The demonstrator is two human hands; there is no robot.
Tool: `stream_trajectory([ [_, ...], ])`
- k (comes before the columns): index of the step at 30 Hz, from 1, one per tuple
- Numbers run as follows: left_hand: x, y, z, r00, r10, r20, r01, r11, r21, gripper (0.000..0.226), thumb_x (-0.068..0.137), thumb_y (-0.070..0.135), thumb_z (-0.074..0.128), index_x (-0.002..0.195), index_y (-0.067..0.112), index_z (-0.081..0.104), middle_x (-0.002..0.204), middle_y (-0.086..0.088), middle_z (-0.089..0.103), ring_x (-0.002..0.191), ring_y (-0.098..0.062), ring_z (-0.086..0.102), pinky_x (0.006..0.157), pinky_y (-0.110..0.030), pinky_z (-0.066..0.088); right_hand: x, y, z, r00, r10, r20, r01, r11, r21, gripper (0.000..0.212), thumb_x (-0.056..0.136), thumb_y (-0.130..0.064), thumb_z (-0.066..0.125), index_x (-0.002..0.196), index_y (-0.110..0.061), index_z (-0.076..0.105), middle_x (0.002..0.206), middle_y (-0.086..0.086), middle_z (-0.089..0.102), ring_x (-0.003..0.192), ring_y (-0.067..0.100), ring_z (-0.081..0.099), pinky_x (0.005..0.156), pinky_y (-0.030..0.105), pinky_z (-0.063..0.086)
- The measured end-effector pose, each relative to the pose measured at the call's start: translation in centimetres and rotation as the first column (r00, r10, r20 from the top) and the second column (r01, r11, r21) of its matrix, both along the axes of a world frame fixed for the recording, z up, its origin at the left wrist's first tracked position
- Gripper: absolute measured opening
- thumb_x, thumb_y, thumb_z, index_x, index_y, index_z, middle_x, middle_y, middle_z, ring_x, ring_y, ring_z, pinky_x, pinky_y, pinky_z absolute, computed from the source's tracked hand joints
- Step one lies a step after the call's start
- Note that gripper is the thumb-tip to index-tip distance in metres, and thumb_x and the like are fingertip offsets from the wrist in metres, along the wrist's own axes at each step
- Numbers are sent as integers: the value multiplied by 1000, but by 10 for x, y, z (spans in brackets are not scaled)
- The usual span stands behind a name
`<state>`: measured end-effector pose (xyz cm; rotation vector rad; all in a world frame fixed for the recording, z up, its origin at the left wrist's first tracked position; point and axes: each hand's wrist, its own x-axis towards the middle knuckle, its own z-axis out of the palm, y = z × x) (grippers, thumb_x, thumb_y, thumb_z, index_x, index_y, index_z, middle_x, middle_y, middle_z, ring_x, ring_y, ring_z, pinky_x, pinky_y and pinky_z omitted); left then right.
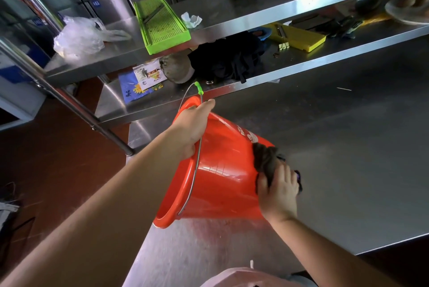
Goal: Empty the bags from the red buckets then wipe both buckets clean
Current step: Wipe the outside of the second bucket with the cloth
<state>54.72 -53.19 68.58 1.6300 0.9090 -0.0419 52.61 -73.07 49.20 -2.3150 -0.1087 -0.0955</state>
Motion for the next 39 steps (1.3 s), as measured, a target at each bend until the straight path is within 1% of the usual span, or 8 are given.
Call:
stream_trajectory([
  [15, -4, -22, -3, 993, -112, -27, 113, 992, 60, 80, 82, 71, 58, 148, 25, 49, 117, -11, 74, 101, -35, 75, 97, -57, 57, 16, -25, -9, 885, -195, -424, 250, 965, 77, 25, 97, -30, 41, 117, -16, 43, 125, 13, 49, 114, 43, 52, 87, 52, 46],
  [20, -8, -51, -2, 968, -248, -44, 252, 947, 201, 95, 80, 72, 58, 158, 21, 35, 133, -4, 61, 112, -31, 68, 105, -49, 52, -1, -19, -27, 761, -225, -608, 349, 933, 93, 24, 93, -28, 41, 114, -19, 49, 106, 14, 64, 79, 35, 70, 64, 42, 56],
  [23, -20, -67, -16, 932, -339, -130, 363, 873, 325, 75, 92, 63, 58, 149, 20, 37, 107, -7, 67, 87, -32, 75, 85, -48, 62, -16, -8, -44, 624, -25, -781, 378, 884, 274, 29, 91, -22, 41, 105, -13, 65, 81, 15, 70, 55, 28, 70, 50, 43, 59],
  [26, -35, -69, -32, 874, -413, -256, 486, 769, 416, 90, 95, 60, 57, 164, 19, 17, 120, -16, 68, 103, -37, 70, 87, -43, 57, -24, -11, -50, 547, 115, -829, 310, 892, 329, 32, 91, -22, 45, 107, -13, 70, 93, 18, 72, 80, 34, 71, 76, 46, 59],
  [30, -66, -71, -43, 811, -492, -317, 578, 592, 561, 96, 95, 59, 55, 168, 26, 1, 134, -13, 65, 117, -38, 63, 87, -37, 46, -2, -32, -34, 471, 252, -845, 436, 767, 471, 40, 95, -40, 53, 82, -4, 62, 71, 24, 52, 56, 37, 58, 56, 52, 55],
  [31, -75, -73, -47, 786, -521, -333, 606, 537, 588, 95, 95, 57, 54, 167, 29, -1, 130, -12, 67, 114, -39, 65, 88, -40, 49, 8, -37, -27, 472, 268, -840, 491, 711, 503, 39, 95, -43, 55, 83, -7, 61, 69, 22, 47, 53, 35, 56, 62, 60, 56],
  [35, -107, -79, -65, 637, -621, -458, 734, 307, 605, 97, 98, 53, 54, 166, 31, -12, 123, -10, 68, 106, -42, 68, 88, -52, 56, 50, -57, 6, 558, 244, -793, 591, 554, 586, 49, 91, -55, 60, 66, -15, 48, 57, 13, 42, 42, 26, 48, 50, 35, 49],
  [39, -134, -81, -83, 551, -650, -523, 782, 185, 595, 96, 101, 50, 53, 165, 33, -17, 121, -9, 64, 99, -42, 68, 80, -53, 57, 90, -62, 38, 711, -44, -702, 553, 651, 520, 34, 79, -49, 65, 82, -15, 70, 91, 12, 75, 66, 27, 70, 62, 39, 58],
])
